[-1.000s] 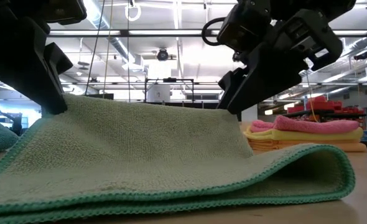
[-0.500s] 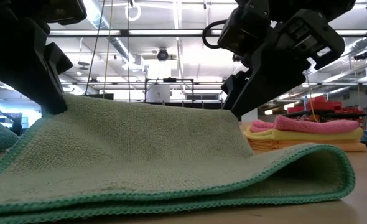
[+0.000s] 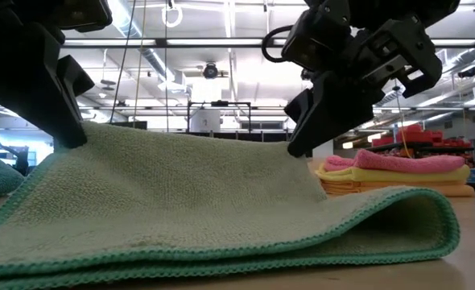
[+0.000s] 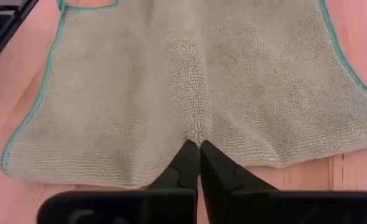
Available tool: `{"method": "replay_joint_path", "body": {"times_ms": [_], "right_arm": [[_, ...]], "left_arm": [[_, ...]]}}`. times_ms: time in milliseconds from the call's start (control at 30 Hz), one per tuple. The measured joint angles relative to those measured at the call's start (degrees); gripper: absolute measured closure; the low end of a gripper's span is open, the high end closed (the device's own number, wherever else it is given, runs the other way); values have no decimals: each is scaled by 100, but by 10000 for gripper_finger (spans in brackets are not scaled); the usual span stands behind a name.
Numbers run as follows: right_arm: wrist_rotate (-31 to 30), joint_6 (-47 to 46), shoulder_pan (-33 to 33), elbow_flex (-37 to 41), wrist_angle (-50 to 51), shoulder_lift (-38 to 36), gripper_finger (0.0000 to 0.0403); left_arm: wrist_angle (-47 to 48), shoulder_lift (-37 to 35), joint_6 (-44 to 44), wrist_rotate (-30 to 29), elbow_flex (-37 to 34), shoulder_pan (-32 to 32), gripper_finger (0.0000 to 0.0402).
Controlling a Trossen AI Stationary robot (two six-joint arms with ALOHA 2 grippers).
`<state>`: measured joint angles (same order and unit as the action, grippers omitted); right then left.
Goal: Fold microfiber towels
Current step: Fold the green microfiber cloth
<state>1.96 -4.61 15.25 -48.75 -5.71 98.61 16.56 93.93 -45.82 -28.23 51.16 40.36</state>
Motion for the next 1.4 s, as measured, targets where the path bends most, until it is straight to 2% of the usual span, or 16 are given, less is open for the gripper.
{"method": "replay_joint_path", "body": {"times_ms": [167,333,467,567,800,967,1033,1133,1233,1300,1400], "right_arm": [[-52,35,0,-210,251,-118,398],[-463,354,82,-607,896,-522,399],[-1186,807,251,-940,1429,-1016,400],[-1916,1221,341,-1042,1599,-1363,400],[-2804,2730,-32,-1073,1374,-1667,400],[-2955,4543,-747,-1073,651,-1674,401],[-2951,4865,-1066,-1073,389,-1674,401],[-2978,4896,-1411,-1072,359,-1674,401],[-3043,4750,-1300,-963,501,-1664,401],[-3095,4379,-971,-729,632,-1621,401],[-3075,3569,-137,90,326,-1383,401]], "left_arm": [[-94,-73,48,6,-4,6,385],[-203,-452,351,0,-4,113,389],[-247,-929,753,-20,-4,204,381],[-244,-1294,1034,-253,-2,191,391],[237,-2283,2106,-1045,-2,-168,389],[677,-2871,3251,-1319,0,-946,391],[782,-3011,3739,-1368,0,-1358,391],[771,-3073,4489,-1383,0,-1817,391],[745,-2979,4843,-1374,0,-1915,391],[806,-2682,4611,-1231,2,-1746,391],[838,-1734,3584,-1059,-9,-1117,391]]}}
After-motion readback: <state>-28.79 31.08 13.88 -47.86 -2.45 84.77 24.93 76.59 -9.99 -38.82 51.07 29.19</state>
